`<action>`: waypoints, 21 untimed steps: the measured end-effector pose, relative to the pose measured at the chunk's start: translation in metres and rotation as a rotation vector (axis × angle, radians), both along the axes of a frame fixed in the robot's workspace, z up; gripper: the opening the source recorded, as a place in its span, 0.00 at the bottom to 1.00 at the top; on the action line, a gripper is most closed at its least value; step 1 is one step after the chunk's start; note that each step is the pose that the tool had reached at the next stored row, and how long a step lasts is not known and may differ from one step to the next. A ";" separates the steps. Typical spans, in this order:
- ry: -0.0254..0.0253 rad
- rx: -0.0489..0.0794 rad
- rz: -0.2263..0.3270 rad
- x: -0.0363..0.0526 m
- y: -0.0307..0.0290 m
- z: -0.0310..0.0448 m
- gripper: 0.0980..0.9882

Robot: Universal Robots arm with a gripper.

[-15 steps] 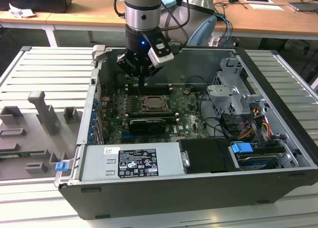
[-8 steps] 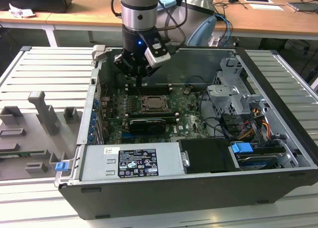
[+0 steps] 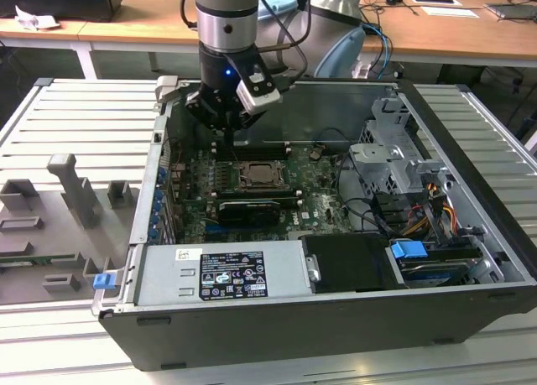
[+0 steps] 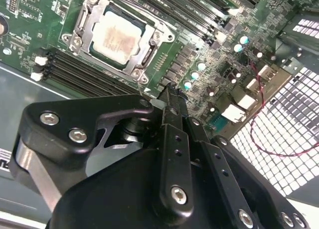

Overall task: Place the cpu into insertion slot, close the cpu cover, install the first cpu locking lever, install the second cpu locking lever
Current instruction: 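Install the first cpu locking lever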

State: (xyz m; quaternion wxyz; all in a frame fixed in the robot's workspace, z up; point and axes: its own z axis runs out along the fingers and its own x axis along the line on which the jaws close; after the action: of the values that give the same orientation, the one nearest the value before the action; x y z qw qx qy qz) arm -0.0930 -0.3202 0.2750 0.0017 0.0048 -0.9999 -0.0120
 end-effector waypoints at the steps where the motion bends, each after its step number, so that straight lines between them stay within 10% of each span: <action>1: 0.0000 0.000 0.000 -0.0009 0.0000 0.0000 0.01; 11: -0.0001 0.000 0.000 -0.0145 0.0002 -0.0015 0.01; 21: 0.0000 0.000 0.000 -0.0162 0.0164 -0.0120 0.01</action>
State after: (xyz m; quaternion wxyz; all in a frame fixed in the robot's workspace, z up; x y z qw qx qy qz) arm -0.1092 -0.3038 0.2630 0.0017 0.0048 -0.9999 -0.0119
